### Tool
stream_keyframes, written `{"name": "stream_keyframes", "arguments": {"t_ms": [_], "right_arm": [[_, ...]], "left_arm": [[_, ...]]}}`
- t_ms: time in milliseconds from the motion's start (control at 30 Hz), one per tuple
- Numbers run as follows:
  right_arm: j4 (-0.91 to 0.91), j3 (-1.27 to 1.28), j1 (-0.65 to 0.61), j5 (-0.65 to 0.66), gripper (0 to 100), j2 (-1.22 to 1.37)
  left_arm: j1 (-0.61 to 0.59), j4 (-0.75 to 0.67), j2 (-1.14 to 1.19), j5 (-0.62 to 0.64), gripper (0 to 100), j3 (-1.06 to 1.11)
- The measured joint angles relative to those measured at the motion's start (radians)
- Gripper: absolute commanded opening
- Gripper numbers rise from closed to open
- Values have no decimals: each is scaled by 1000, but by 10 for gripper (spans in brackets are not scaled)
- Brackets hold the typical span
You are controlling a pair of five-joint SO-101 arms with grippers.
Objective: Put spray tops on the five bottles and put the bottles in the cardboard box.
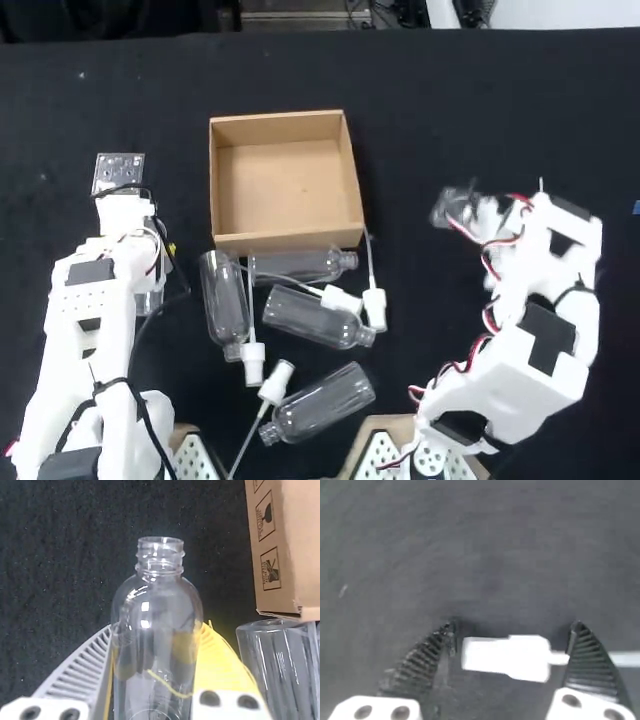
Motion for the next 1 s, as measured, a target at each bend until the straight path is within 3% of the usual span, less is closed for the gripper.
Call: {"name": "stream_keyframes", "arguments": {"t_ms": [167,300,400,533,700,800,1000], "right_arm": [[46,-164,-15,-431,319,0],[146,-270,-14,-526,318,0],[221,-287,-2,-420,318,0],[256,-278,87,-141,318,0],[87,-158,176,170,322,0],[-5,-87,170,250,322,0],[-64,-58,94,281,322,2]], "left_arm": [[0,0,0,0,30,0],[0,0,0,0,30,0],[0,0,0,0,30,0],[0,0,0,0,30,0],[0,0,0,0,30,0],[0,0,0,0,30,0],[0,0,0,0,30,0]]}}
